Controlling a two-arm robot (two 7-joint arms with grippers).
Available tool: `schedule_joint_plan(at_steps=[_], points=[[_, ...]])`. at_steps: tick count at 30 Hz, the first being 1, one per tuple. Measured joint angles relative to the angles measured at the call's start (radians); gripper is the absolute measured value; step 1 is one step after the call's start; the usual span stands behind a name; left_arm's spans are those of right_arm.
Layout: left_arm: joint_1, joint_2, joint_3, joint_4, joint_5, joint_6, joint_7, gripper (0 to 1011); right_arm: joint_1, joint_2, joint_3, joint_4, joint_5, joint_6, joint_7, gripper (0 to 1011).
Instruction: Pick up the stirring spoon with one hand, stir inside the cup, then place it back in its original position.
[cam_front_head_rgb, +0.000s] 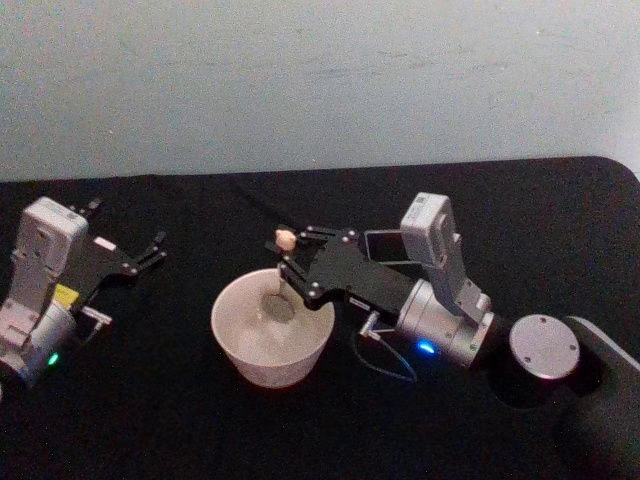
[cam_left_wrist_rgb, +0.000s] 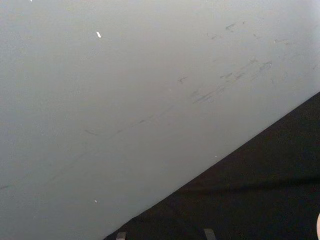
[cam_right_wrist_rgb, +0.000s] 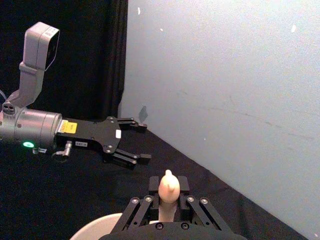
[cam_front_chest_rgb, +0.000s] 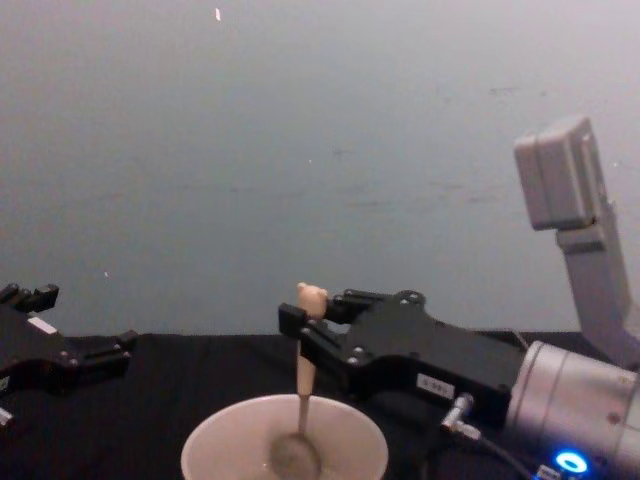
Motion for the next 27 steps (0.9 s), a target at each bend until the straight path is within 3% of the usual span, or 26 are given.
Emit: schedule_joint_plan(at_steps=[16,21,27], points=[[0.000,0.000,0.000,0.000,0.000,0.000,0.000,1001,-0.077,0.089,0.018,-0.130,0.026,0.032,0.039,212],[0.000,0.000,0.000,0.000,0.000,0.000,0.000,1001,-0.100,0.108,0.004,-0.174,0.047,0.045,0.064,212],[0.000,0.000,0.000,0.000,0.000,0.000,0.000,1002,-0.103,0.103,-0.021,-0.185,0.053,0.056,0.073,212]])
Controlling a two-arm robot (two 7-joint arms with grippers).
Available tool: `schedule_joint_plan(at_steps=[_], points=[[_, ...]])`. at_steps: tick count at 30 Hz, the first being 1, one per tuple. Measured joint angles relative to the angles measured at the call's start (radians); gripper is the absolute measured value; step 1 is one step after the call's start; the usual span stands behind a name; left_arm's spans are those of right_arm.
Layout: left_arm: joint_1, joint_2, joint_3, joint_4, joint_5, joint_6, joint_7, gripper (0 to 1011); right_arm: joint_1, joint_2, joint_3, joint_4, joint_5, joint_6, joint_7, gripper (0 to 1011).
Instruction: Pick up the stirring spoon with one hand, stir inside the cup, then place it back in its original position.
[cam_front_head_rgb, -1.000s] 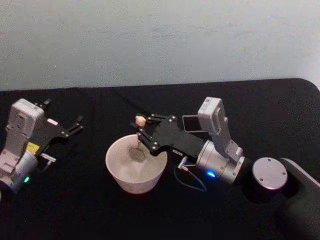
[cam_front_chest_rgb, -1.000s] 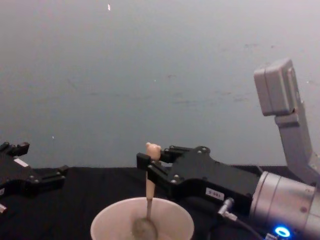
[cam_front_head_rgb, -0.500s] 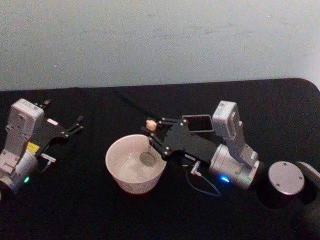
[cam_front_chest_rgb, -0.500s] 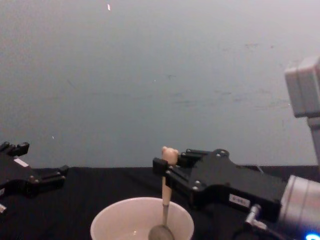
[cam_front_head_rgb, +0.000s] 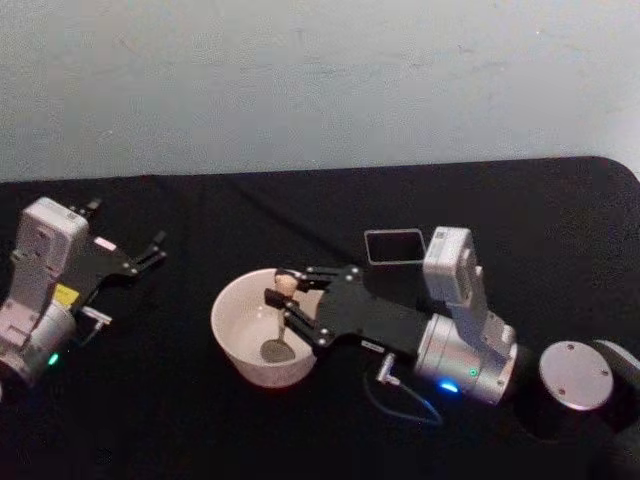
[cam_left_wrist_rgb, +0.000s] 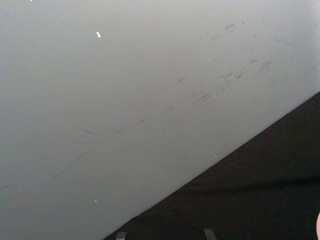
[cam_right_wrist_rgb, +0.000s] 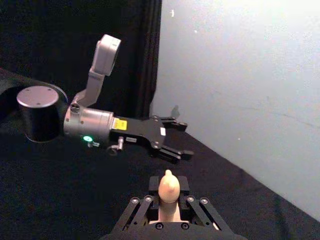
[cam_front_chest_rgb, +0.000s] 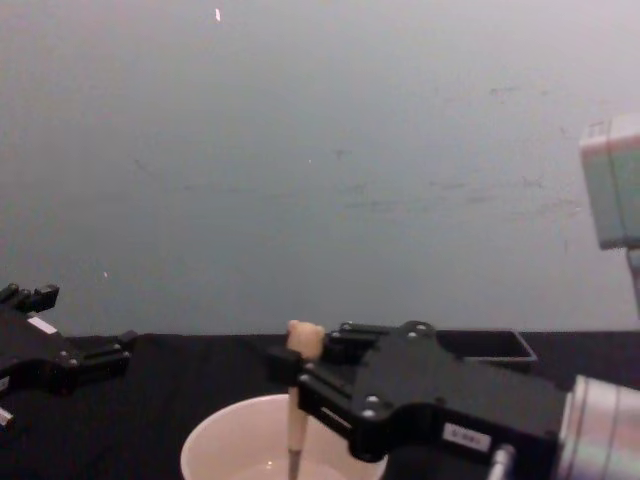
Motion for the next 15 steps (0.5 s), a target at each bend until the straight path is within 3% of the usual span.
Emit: schedule_joint_plan(at_steps=[8,15], points=[[0.000,0.000,0.000,0.000,0.000,0.000,0.000,1001,0.028,-0.043,-0.013,0.038,-0.007,0.002,-0.032,212],[0.000,0.000,0.000,0.000,0.000,0.000,0.000,1001,0.069,-0.091,0.002,0.103,-0.023,0.001,-0.084,212]])
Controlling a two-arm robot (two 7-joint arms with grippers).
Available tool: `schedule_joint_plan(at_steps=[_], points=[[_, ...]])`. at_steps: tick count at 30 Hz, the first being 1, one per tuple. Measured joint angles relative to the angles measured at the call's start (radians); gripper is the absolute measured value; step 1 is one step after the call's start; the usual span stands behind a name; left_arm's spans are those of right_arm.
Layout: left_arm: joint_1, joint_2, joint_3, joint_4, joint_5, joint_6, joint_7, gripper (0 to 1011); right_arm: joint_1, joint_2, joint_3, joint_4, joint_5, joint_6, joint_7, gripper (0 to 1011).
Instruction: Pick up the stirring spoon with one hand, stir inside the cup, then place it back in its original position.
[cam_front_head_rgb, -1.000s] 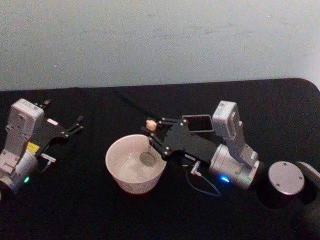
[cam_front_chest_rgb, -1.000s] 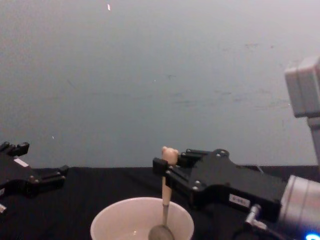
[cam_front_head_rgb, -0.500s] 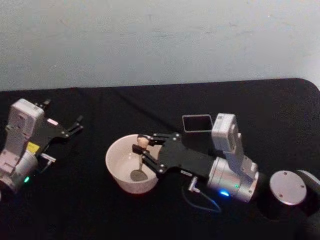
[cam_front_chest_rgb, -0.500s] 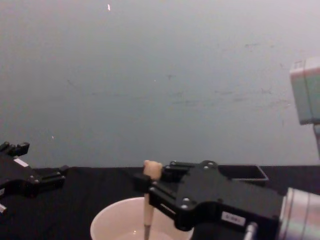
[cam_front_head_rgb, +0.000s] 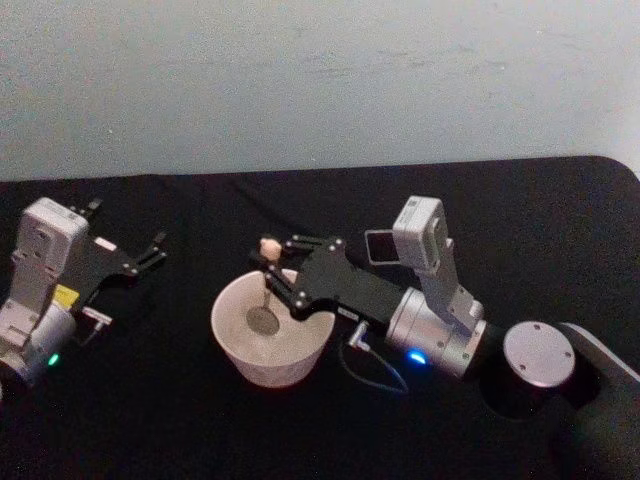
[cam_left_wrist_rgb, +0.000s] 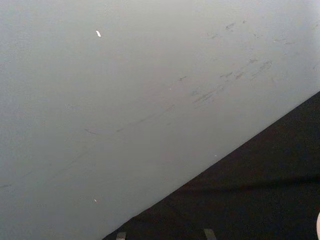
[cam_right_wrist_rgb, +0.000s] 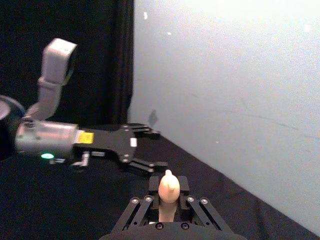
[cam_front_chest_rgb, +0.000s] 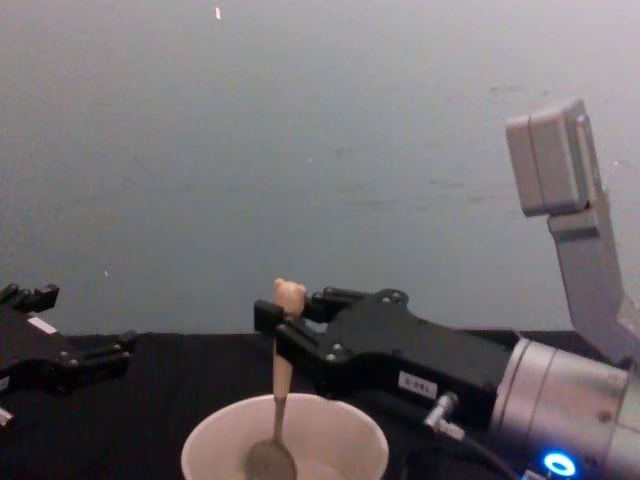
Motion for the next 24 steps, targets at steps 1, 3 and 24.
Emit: schedule_joint_plan(at_steps=[1,3,24], points=[[0.000,0.000,0.000,0.000,0.000,0.000,0.000,1001,0.003,-0.003,0.002,0.005,-0.002,0.000,-0.005,212],[0.000,0.000,0.000,0.000,0.000,0.000,0.000,1001,0.007,-0.006,0.006,0.012,-0.005,0.000,-0.011,212],[0.000,0.000,0.000,0.000,0.000,0.000,0.000,1001,-0.018,0.033,0.046,-0.020,-0.006,0.008,-0.003,212]])
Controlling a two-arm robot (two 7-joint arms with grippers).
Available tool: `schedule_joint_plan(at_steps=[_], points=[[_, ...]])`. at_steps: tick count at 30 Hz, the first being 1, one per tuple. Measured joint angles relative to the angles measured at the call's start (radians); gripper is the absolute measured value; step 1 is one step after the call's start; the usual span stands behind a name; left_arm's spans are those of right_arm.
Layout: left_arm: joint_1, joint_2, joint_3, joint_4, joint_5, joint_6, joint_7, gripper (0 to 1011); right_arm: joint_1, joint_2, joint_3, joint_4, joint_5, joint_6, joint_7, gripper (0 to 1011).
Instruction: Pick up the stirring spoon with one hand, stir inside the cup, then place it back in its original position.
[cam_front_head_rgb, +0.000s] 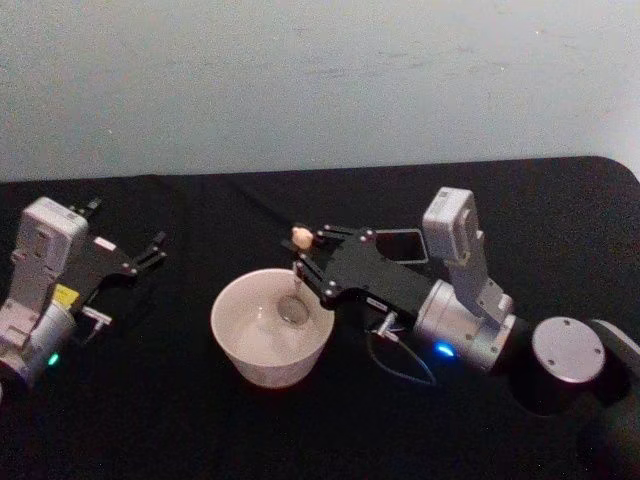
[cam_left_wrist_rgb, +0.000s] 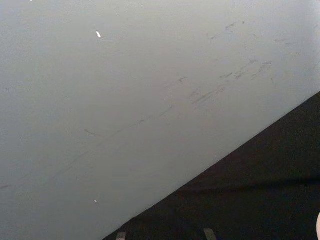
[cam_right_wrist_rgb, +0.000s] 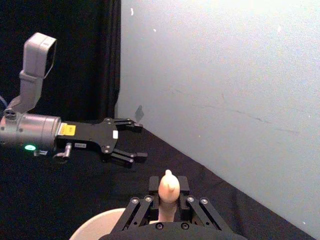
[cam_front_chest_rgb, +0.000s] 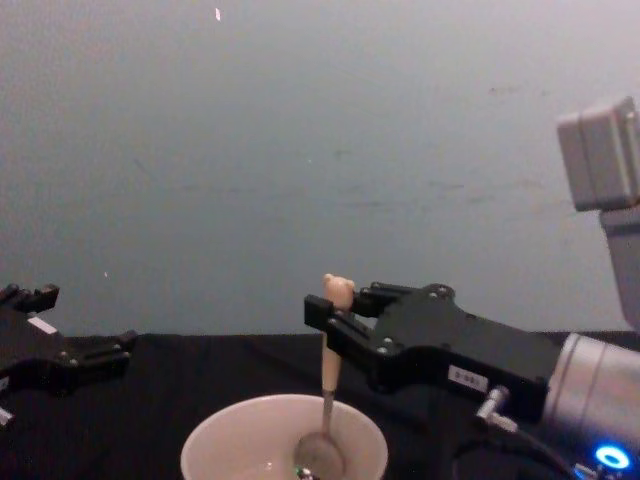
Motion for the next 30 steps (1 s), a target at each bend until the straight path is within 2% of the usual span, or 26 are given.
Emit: schedule_joint_plan(at_steps=[10,16,25,30], points=[[0.000,0.000,0.000,0.000,0.000,0.000,0.000,1001,-0.038,0.051,0.003,-0.061,0.022,0.005,0.038,212],[0.000,0.000,0.000,0.000,0.000,0.000,0.000,1001,-0.058,0.071,-0.017,-0.099,0.038,0.013,0.067,212],[0.000,0.000,0.000,0.000,0.000,0.000,0.000,1001,-0.052,0.059,-0.049,-0.107,0.046,0.018,0.080,212],[0.000,0.000,0.000,0.000,0.000,0.000,0.000,1001,-0.021,0.017,-0.061,-0.063,0.033,0.017,0.049,212]])
